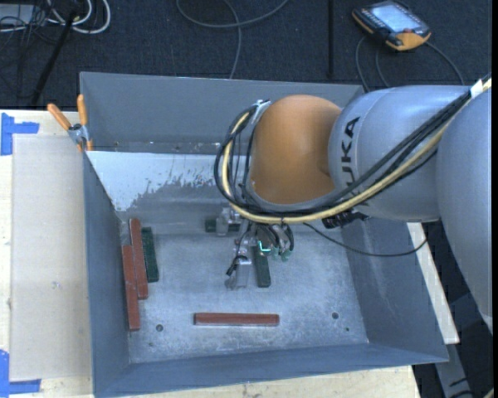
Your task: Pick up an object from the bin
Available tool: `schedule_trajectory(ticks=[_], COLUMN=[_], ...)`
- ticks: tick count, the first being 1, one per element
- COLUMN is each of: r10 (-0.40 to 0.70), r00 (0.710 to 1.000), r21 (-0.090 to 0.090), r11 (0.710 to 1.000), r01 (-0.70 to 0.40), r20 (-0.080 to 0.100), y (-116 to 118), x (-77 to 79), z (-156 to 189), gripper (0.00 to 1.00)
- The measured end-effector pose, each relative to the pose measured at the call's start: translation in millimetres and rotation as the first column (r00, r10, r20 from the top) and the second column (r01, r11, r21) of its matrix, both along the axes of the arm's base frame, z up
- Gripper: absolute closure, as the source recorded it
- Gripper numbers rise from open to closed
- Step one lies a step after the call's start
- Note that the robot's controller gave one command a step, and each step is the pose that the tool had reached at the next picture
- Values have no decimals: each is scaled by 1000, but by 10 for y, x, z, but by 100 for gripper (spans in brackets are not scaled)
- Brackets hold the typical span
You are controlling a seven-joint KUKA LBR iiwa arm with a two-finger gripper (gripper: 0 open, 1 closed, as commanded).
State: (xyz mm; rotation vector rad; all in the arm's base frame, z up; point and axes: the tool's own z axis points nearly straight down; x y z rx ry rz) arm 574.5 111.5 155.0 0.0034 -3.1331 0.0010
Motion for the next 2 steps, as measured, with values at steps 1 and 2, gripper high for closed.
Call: schedule_trajectory(ticks=[1, 2], r10=[-2, -66], r00=[1000, 998], r21=[1, 3], r11=[1000, 998], r01=[2, 66], r20=[7, 17], y=[-4, -70], x=[17, -138], z=[44, -111], gripper=[0, 0])
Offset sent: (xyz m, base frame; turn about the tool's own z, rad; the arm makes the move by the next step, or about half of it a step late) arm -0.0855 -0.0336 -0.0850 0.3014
